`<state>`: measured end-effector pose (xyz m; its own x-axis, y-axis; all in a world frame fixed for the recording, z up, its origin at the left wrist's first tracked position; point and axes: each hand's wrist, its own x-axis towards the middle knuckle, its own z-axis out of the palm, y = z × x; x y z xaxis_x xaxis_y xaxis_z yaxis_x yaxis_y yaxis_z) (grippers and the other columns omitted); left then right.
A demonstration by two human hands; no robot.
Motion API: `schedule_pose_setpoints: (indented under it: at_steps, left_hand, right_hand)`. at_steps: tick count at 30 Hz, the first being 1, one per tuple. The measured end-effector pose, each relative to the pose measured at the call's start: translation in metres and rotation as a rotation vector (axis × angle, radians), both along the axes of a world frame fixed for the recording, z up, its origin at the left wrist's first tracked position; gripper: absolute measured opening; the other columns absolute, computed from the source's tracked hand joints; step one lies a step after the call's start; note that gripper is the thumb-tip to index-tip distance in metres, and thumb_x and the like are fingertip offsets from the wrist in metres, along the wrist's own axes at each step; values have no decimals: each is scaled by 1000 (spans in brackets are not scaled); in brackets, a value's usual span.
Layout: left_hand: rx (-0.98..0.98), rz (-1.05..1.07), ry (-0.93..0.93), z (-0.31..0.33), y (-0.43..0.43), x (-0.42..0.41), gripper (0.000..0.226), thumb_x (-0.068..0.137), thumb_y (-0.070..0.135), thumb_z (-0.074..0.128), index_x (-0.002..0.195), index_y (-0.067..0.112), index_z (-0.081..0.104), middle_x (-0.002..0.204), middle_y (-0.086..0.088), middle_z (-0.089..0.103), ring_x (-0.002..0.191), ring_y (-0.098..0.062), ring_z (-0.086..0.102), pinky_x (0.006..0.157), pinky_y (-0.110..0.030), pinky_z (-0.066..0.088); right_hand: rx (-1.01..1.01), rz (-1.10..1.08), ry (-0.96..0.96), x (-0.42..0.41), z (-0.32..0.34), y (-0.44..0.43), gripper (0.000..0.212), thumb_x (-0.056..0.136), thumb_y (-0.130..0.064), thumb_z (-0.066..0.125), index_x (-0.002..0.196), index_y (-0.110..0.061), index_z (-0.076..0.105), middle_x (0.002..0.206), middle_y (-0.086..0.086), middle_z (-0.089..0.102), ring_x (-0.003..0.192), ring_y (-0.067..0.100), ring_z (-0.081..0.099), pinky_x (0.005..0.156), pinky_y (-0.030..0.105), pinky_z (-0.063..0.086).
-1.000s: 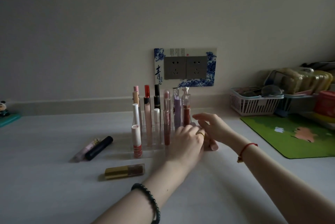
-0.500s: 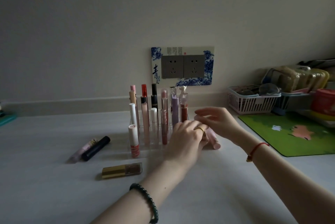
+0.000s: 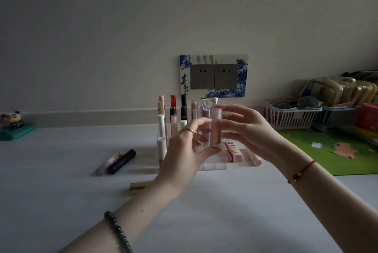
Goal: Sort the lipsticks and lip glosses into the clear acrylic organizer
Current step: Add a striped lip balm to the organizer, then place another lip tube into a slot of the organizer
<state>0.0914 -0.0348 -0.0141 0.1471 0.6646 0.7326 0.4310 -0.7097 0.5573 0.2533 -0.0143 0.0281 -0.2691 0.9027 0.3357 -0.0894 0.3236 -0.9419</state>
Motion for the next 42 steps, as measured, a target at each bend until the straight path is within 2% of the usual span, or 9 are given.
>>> schedule_pose_setpoints:
  at_steps: [7,14,17,21,26,32,36,39,42]
  left_hand:
    - [-134,6,-81,-10,-2,-37,46,66,17,77,108,25,60,86,9,68,75,-3,63,72,-14,50]
    - [-27,156,-117,-13,1,-79,23,78,22,66,99,29,62,90,18,65,84,0,61,76,-11,47]
    - [-80,180,-141,-20,6,-94,21,78,32,61,98,35,58,93,16,65,87,1,60,78,-15,49]
    - [-166,189,-116,-32,15,-107,23,81,21,62,97,37,57,95,14,65,86,2,61,82,-20,50]
    - [-254,235,-93,-41,22,-117,17,83,26,60,99,33,61,95,12,68,90,-3,63,84,-26,51]
    - [-290,237,-71,-43,23,-119,18,85,18,59,103,21,64,95,9,67,88,-1,60,75,-4,43]
    - [-311,216,-86,-43,22,-118,20,86,15,58,105,15,64,98,3,67,91,-9,62,82,-13,45]
    - [-304,216,-84,-45,23,-117,20,86,14,58,105,13,64,95,5,66,86,-3,60,74,-1,41]
    - [-320,200,-94,-47,25,-118,20,86,12,58,105,12,64,95,2,67,87,-7,61,74,-3,43]
  right_hand:
    - [180,-96,-110,-31,-1,-5,36,67,-8,71,100,-20,62,93,4,67,80,16,68,68,26,56]
    - [413,-293,-258,-61,-10,-2,30,72,-8,68,99,-20,60,87,-12,63,73,2,63,66,12,52]
    - [424,-339,-324,-73,-22,3,30,73,-6,68,101,-14,60,89,-8,63,78,7,63,72,16,54]
    - [408,-373,-349,-85,-34,10,30,73,-8,69,102,-14,61,90,-6,64,78,6,62,70,17,54]
    - [394,-398,-352,-93,-45,18,29,73,-8,69,101,-12,62,87,-5,64,73,1,61,65,9,51]
    - [382,-375,-420,-97,-59,20,22,76,-9,67,97,-13,63,83,-5,64,71,1,61,63,8,50]
    - [392,-362,-457,-99,-63,20,21,78,-10,65,98,-12,63,79,-8,63,69,-2,61,63,6,49]
    - [388,-357,-454,-98,-63,20,23,76,-9,67,98,-12,62,76,-15,59,66,-6,60,61,4,48]
    - [391,-358,-455,-97,-64,18,23,75,-10,67,98,-12,62,74,-15,59,67,-4,60,62,6,49]
